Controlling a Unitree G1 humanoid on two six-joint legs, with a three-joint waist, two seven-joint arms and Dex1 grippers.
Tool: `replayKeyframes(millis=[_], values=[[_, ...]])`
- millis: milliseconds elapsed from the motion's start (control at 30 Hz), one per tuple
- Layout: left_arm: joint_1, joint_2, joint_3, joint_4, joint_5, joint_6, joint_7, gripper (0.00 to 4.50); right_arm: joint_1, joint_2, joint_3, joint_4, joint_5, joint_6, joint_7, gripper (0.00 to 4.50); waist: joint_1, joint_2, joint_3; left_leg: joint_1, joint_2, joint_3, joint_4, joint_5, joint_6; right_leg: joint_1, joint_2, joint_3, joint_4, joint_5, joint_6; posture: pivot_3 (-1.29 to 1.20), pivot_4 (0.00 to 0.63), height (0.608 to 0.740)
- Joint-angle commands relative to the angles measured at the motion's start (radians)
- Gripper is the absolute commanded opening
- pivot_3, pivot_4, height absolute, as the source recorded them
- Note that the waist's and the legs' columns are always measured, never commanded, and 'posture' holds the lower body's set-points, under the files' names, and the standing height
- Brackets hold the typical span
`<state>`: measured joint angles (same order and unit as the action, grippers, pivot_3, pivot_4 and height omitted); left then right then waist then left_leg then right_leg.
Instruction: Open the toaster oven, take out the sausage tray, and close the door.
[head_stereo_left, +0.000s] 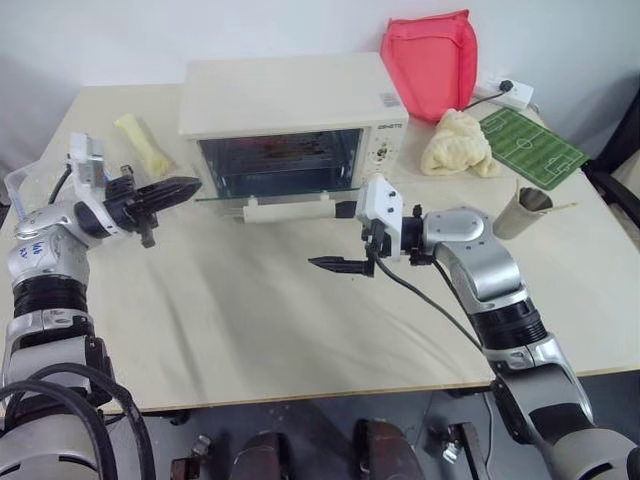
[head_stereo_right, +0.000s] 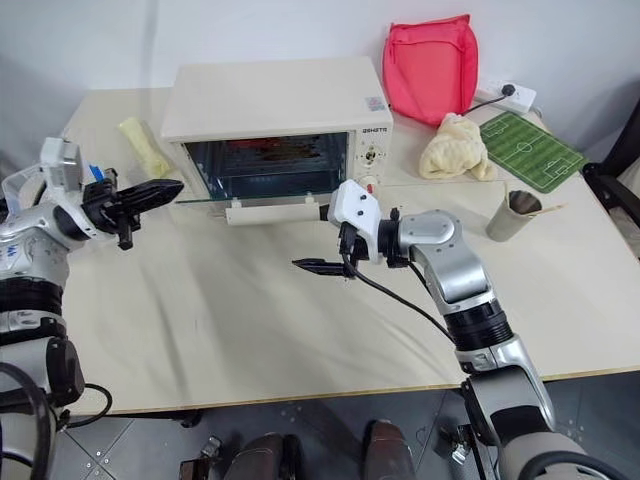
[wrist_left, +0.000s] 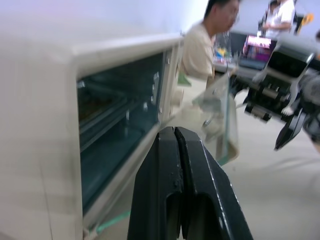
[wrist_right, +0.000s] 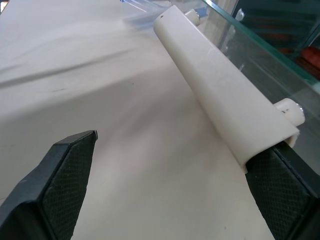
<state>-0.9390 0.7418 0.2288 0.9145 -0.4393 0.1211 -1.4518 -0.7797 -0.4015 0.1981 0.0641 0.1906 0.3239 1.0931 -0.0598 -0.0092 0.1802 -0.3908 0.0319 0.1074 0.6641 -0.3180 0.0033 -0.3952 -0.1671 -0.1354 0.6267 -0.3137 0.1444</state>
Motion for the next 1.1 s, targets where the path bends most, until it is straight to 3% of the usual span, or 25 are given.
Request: replayKeyframes(millis=[33, 233, 500, 633, 733, 933, 1100], values=[[-0.028, -0.017, -0.028, 0.011, 0.038, -0.015, -0.019, 0.02, 0.024, -0.011, 0.005, -0.12, 0.027, 0.025, -0.007, 4.5, 0.002, 0.0, 0.0, 0.0, 0.0, 0.0, 0.0, 0.0, 0.0, 0.0, 0.0, 0.0, 0.0, 0.0, 0.0, 0.0, 0.15, 0.74], [-0.013, -0.046, -0.061, -0.028, 0.062, 0.004, -0.036, 0.02, 0.095, -0.094, -0.003, -0.236, 0.025, 0.137, -0.022, 4.5, 0.007, 0.0, 0.0, -0.001, 0.0, -0.001, 0.001, 0.0, 0.0, 0.0, 0.0, 0.0, 0.0, 0.0, 0.0, 0.0, 0.15, 0.74], [-0.004, -0.05, -0.065, -0.045, 0.074, 0.014, -0.043, 0.02, 0.185, -0.364, 0.086, -0.354, -0.022, 0.277, 0.083, 4.5, 0.024, -0.001, 0.0, -0.001, 0.0, 0.0, 0.004, 0.0, 0.0, 0.001, 0.0, 0.001, 0.0, 0.0, 0.0, 0.0, 0.15, 0.74], [0.029, -0.056, -0.087, -0.08, 0.085, 0.027, -0.058, 0.02, 0.251, -0.479, 0.047, -0.443, 0.037, 0.306, 0.152, 4.5, 0.032, -0.002, 0.0, -0.001, 0.0, 0.001, 0.004, 0.0, 0.0, 0.001, 0.0, 0.001, -0.001, 0.0, 0.0, 0.0, 0.15, 0.74], [0.078, -0.066, -0.123, -0.113, 0.117, 0.042, -0.04, 0.02, 0.273, -0.519, -0.056, -0.453, 0.095, 0.295, 0.156, 4.5, 0.033, -0.002, 0.0, -0.001, 0.0, 0.001, 0.006, 0.0, 0.001, 0.001, 0.0, 0.002, -0.001, 0.0, 0.0, 0.0, 0.15, 0.74], [0.144, -0.066, -0.175, -0.168, 0.165, 0.059, -0.007, 0.02, 0.179, -0.435, -0.138, -0.4, 0.1, 0.274, 0.013, 4.5, 0.032, -0.003, 0.001, -0.002, 0.001, 0.001, 0.013, 0.0, 0.001, 0.002, 0.0, 0.002, 0.0, 0.0, 0.0, 0.0, 0.15, 0.74], [0.19, -0.09, -0.164, -0.214, 0.159, 0.001, 0.03, 0.02, 0.046, -0.265, -0.029, -0.322, -0.017, 0.229, -0.164, 4.5, 0.032, -0.003, 0.0, -0.004, 0.002, 0.001, 0.016, -0.001, 0.001, 0.002, 0.0, 0.002, 0.002, 0.0, 0.0, 0.0, 0.15, 0.74]])
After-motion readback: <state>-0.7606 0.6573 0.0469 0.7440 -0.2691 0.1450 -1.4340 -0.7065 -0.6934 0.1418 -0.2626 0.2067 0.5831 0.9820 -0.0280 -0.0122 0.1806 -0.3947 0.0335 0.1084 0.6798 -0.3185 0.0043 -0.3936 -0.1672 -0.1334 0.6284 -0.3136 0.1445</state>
